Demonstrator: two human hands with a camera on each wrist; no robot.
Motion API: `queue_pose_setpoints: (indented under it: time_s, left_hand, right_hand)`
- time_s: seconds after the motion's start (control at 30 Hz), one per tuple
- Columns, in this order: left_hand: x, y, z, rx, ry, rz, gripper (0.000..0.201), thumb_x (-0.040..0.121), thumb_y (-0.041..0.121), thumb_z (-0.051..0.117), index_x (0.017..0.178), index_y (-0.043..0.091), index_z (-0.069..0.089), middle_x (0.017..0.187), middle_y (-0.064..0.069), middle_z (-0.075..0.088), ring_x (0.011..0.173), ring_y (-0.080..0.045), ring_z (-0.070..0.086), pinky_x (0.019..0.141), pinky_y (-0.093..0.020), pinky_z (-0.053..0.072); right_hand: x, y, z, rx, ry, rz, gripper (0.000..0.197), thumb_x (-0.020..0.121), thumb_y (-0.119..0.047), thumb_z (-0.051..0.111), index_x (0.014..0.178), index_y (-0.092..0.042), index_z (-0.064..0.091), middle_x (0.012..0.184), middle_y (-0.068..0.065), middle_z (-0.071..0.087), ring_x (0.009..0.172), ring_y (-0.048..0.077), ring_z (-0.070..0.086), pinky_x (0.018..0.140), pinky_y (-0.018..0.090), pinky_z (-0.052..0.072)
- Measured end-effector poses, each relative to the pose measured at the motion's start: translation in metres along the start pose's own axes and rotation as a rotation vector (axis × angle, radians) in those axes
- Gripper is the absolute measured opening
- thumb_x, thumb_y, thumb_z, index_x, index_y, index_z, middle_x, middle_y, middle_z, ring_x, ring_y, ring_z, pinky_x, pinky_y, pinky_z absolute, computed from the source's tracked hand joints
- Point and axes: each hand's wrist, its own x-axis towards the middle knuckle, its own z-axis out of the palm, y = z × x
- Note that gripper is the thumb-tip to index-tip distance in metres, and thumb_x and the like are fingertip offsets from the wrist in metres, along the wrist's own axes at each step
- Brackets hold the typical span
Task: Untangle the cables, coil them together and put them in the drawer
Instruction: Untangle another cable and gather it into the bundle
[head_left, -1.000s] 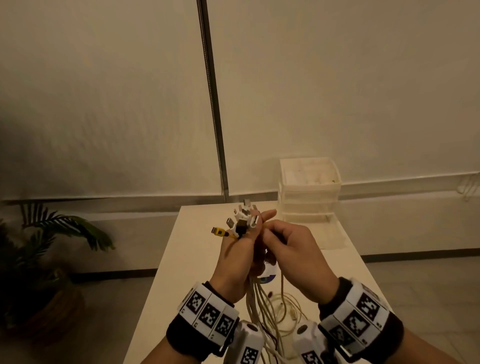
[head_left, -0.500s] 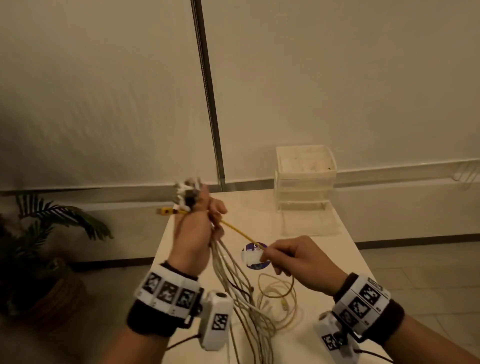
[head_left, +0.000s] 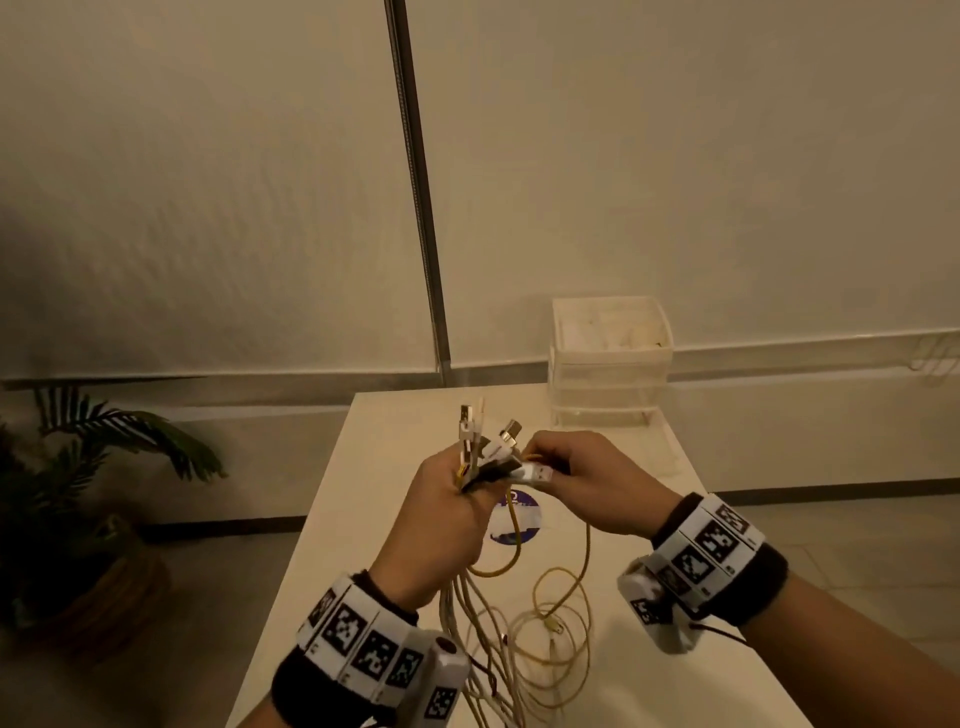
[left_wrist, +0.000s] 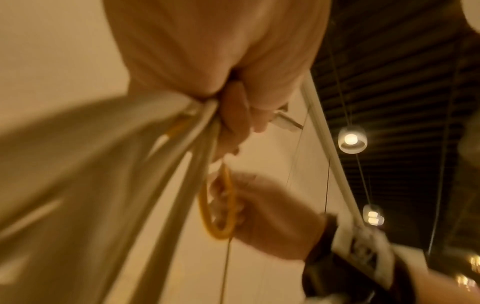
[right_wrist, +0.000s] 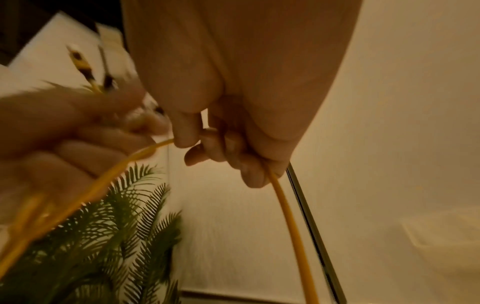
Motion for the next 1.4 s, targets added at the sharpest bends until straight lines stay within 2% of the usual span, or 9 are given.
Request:
queue_pose_setpoints:
  time_s: [0.3,0.57,0.73,0.83,0.9,1.03,1.17,1.23,1.4]
  left_hand:
    - [0.016,-0.010,0.007,0.131,0.120,0.030,0.002,0.089,0.019,0.068,0.087,0.020,0.067,0.049,0.017,0.057,0.038,0.002,0.049,0.047,-0.015,0.035]
    - [0.016,-0.004,0.005,0.154,0.067,0.060,0.019,0.093,0.012,0.062,0.082,0.028,0.066,0.046,0.018,0.055,0.039,0.001,0.048,0.048,-0.016,0.035]
    - [0.024,0.004,-0.037,-0.203,0.388,0.112,0.027,0.098,0.006,0.049,0.077,0.020,0.058,0.052,0.007,0.042,0.041,-0.007,0.031,0.042,-0.021,0.028]
    - [0.025,0.017,-0.077,-0.264,0.570,0.153,0.034,0.098,0.008,0.050,0.067,0.021,0.057,0.049,0.010,0.038,0.040,-0.006,0.030,0.040,-0.019,0.028]
    - [0.022,0.018,-0.082,-0.065,0.612,0.166,0.024,0.096,0.015,0.057,0.075,0.027,0.060,0.057,0.011,0.049,0.046,-0.007,0.043,0.045,-0.026,0.037]
    - [0.017,0.010,-0.047,0.321,0.537,0.210,0.024,0.088,0.021,0.067,0.097,0.041,0.056,0.093,0.014,0.065,0.085,0.001,0.061,0.071,-0.022,0.048]
    - [0.012,0.015,-0.017,0.340,0.256,0.353,0.030,0.086,0.008,0.068,0.102,0.034,0.064,0.093,0.017,0.070,0.086,0.002,0.065,0.072,-0.013,0.049]
    - [0.014,0.012,-0.007,0.347,0.097,0.377,0.030,0.088,0.001,0.064,0.100,0.028,0.066,0.085,0.016,0.070,0.080,0.003,0.064,0.069,-0.010,0.046]
    - [0.026,-0.002,-0.001,0.353,0.114,0.245,0.031,0.091,0.006,0.058,0.075,0.032,0.063,0.062,0.015,0.062,0.058,0.002,0.055,0.054,-0.012,0.038]
  right_hand:
    - [0.003,-0.011,-0.016,-0.073,-0.005,-0.010,0.011,0.092,-0.017,0.061,0.099,-0.022,0.069,0.075,-0.015,0.060,0.068,0.002,0.055,0.061,0.014,0.039]
    - [0.000,-0.008,-0.017,0.078,-0.065,-0.040,0.024,0.094,-0.016,0.057,0.079,-0.034,0.061,0.058,-0.018,0.057,0.055,-0.002,0.050,0.055,0.012,0.038]
    - [-0.020,0.027,-0.008,0.399,-0.022,0.111,0.022,0.099,-0.014,0.047,0.088,-0.001,0.060,0.060,0.003,0.045,0.055,0.018,0.041,0.056,0.030,0.037]
    - [-0.043,0.068,0.003,0.410,0.022,0.255,0.024,0.100,-0.013,0.045,0.082,-0.008,0.060,0.058,0.001,0.043,0.055,0.020,0.039,0.058,0.035,0.037]
    - [-0.046,0.079,0.004,0.448,0.095,0.322,0.027,0.101,-0.013,0.044,0.080,-0.007,0.060,0.057,0.002,0.041,0.055,0.019,0.036,0.057,0.036,0.037]
    - [-0.018,0.051,-0.005,0.459,0.207,0.264,0.025,0.100,-0.014,0.043,0.083,-0.003,0.058,0.056,-0.001,0.039,0.052,0.013,0.035,0.051,0.030,0.035]
    - [0.001,0.016,-0.017,0.039,0.116,0.065,0.023,0.099,-0.023,0.048,0.081,-0.020,0.063,0.054,-0.020,0.053,0.051,0.001,0.046,0.054,0.016,0.032]
    - [0.001,-0.001,-0.017,0.080,0.002,0.011,0.024,0.099,-0.022,0.048,0.080,-0.023,0.062,0.055,-0.015,0.052,0.048,0.002,0.045,0.050,0.014,0.033]
    - [0.008,-0.020,-0.022,0.157,-0.034,-0.039,0.023,0.099,-0.019,0.049,0.092,-0.008,0.067,0.062,-0.006,0.052,0.049,0.004,0.042,0.050,0.021,0.036]
